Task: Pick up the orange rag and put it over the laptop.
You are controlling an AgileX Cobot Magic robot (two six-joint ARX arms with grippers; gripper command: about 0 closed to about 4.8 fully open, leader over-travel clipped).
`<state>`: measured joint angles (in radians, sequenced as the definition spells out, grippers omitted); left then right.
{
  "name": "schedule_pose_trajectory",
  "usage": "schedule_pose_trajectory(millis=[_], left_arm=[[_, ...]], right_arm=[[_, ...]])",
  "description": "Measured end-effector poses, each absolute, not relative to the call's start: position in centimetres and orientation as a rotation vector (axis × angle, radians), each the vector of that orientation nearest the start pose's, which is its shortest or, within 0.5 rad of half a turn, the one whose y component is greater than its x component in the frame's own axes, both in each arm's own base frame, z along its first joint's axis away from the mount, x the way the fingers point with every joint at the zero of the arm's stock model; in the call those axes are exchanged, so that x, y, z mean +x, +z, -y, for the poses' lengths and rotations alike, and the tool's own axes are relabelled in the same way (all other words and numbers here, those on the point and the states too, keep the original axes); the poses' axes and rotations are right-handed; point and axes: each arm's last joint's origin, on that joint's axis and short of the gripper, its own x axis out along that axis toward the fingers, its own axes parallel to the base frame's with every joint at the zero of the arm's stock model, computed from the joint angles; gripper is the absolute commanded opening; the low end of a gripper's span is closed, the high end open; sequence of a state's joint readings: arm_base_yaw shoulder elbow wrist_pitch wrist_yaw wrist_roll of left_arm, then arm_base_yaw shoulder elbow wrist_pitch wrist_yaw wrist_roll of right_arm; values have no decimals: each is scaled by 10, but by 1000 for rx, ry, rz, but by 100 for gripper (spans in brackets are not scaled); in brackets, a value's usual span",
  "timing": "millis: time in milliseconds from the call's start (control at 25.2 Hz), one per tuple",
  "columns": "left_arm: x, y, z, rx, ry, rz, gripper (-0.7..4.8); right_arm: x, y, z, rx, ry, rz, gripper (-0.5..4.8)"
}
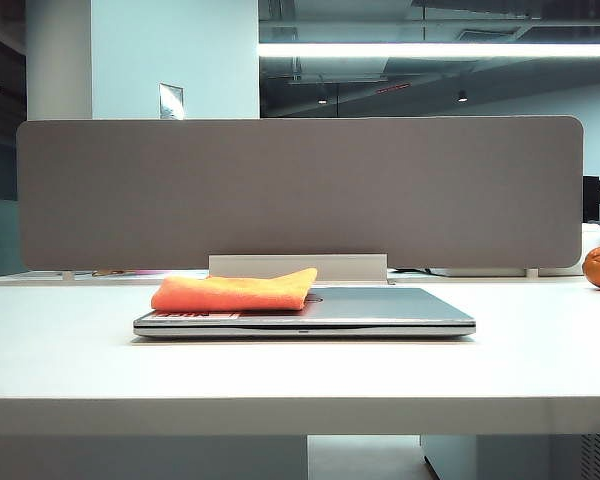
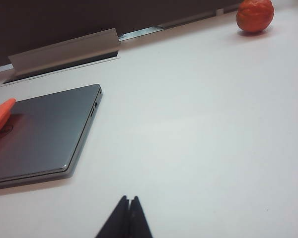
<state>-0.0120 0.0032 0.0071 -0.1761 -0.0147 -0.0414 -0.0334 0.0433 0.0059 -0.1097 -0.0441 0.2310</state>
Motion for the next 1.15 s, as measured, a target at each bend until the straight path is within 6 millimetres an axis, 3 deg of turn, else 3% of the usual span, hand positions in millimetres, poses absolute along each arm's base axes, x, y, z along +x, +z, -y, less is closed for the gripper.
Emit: schedule_pose_trajectory(millis=[436,1151], left_arm=[[96,149,1,-39,6,-173,-6],[96,149,1,-39,6,-171,-6]], right_arm=[[96,147,2,133,-4,-187,-5],[96,147,2,131,-5,-186,-5]])
